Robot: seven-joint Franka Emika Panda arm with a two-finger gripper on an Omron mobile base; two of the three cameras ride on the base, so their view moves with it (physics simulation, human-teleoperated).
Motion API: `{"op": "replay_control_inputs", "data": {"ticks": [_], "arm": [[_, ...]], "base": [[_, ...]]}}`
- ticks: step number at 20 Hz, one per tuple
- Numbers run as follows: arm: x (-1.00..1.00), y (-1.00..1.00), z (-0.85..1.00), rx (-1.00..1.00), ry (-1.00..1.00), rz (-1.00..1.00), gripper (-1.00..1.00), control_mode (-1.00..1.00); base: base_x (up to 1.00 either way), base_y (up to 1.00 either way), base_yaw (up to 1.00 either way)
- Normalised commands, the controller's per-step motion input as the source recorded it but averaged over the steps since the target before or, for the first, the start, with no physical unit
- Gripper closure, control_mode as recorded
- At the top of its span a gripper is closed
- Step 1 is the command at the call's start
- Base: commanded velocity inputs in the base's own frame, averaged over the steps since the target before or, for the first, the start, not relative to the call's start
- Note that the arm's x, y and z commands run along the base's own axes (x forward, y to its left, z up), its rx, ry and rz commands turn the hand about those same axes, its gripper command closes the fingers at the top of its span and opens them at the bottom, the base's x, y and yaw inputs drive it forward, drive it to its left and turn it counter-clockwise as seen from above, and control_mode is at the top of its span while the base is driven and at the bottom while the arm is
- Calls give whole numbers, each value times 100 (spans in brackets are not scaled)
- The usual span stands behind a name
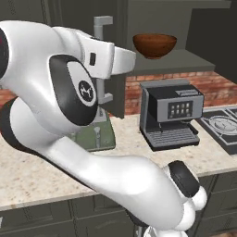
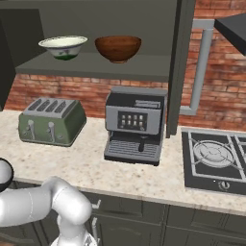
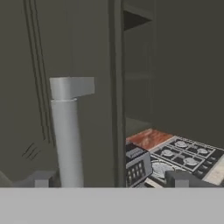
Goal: Move the bowls from the cabinet to the plates on the dining table.
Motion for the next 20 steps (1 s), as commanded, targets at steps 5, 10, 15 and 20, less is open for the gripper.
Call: {"op": "replay_control_inputs", "data": {"ticks": [5, 10, 15, 20], "arm": [[-70, -80, 10, 16, -2, 0, -100, -100], [-47, -94, 4, 18, 0, 4, -100, -100], [-25, -83, 0, 16, 2, 9, -100, -100], [-19, -72, 0, 18, 3, 11, -100, -100]], "base": [[0, 0, 0], [0, 0, 0], [0, 0, 0], [0, 0, 0]]}}
